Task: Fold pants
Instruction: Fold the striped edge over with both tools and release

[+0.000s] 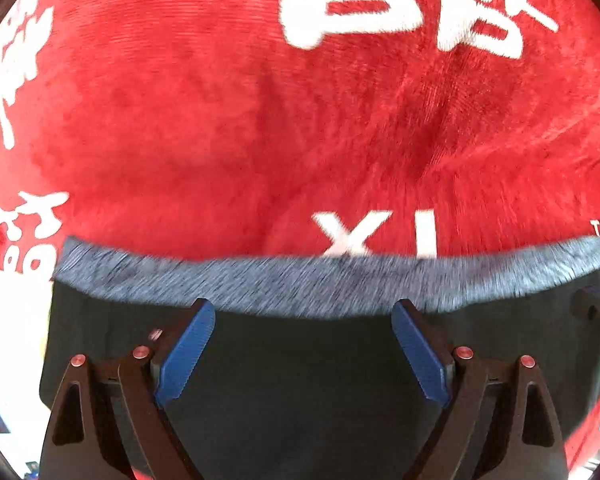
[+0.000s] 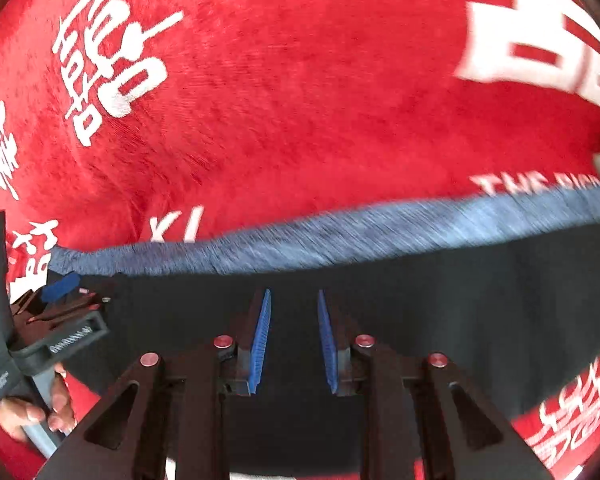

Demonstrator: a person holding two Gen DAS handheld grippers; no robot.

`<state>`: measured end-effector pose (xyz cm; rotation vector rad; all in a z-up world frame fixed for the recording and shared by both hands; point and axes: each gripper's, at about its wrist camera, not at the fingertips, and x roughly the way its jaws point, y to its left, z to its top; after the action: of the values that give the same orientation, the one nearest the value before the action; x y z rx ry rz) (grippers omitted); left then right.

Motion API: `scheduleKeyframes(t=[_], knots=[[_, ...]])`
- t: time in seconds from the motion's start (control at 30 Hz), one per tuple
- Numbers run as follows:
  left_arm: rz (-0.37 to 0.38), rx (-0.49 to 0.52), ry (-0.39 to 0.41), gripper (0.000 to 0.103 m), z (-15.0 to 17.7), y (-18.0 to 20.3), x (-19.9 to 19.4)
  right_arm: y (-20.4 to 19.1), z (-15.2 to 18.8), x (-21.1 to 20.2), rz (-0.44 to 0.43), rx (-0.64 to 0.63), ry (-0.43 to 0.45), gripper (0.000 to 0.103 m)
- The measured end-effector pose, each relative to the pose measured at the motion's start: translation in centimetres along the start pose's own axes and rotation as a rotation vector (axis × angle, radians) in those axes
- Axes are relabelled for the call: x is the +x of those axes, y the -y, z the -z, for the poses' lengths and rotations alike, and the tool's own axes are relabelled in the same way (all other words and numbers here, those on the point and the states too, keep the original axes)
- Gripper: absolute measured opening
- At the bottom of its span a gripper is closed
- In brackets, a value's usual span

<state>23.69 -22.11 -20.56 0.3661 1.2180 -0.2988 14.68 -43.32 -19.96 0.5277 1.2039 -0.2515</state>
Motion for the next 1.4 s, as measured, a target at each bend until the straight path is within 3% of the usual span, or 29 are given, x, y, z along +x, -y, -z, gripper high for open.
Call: scheduleKeyframes(t=[0.17, 0.23, 0.27, 0.4, 0.57, 0.87, 1.07, 1.13, 1.3, 1.4], knots=[[-0.033, -0.048, -0.023, 0.092, -0.5, -0.1, 3.2, 0.9, -0.5, 2.9, 0.062, -0.014, -0.004, 0.025], [-0.039, -0.095, -0.035, 0.103, -0.7, -1.0, 4.1, 0.9, -0.6, 2.9, 0.067, -0.025, 0.012, 0.025], [-0.037, -0.104, -0.038, 0.103, -0.8, -1.3, 4.4, 0.7, -0.6, 2.8, 0.079, -0.039, 0.019, 0.025], [-0.043, -0.078, -0.031, 0.103, -0.8, -1.2, 4.2, 0.3, -0.9, 3.0, 0.092, -0.057, 0.033, 0.025], [-0.035, -0.072, -0.023, 0.103, -0.4, -1.1, 1.7, 1.7, -1.2, 1.8, 0.081, -0.027, -0.004, 0.031], [0.037, 0.036, 0.018, 0.103, 5.1, 3.1, -5.1, 5.7, 4.3, -3.4, 0.157, 0.011, 0.01, 0.039], [0.068, 0.081, -0.108, 0.103, 9.7, 7.8, -4.5, 8.8, 8.0, -4.1, 0.149, 0.056, -0.023, 0.043], [0.075, 0.055, -0.1, 0.103, 10.6, 7.6, -4.4, 8.4, 8.5, -4.1, 0.156, 0.029, -0.014, 0.045], [0.121, -0.019, -0.173, 0.103, 10.3, 6.8, -3.6, 8.3, 9.2, -4.6, 0.151, 0.037, -0.017, 0.048], [0.093, 0.003, -0.185, 0.103, 10.0, 7.3, -4.0, 8.8, 10.3, -5.5, 0.132, 0.078, -0.03, 0.048]])
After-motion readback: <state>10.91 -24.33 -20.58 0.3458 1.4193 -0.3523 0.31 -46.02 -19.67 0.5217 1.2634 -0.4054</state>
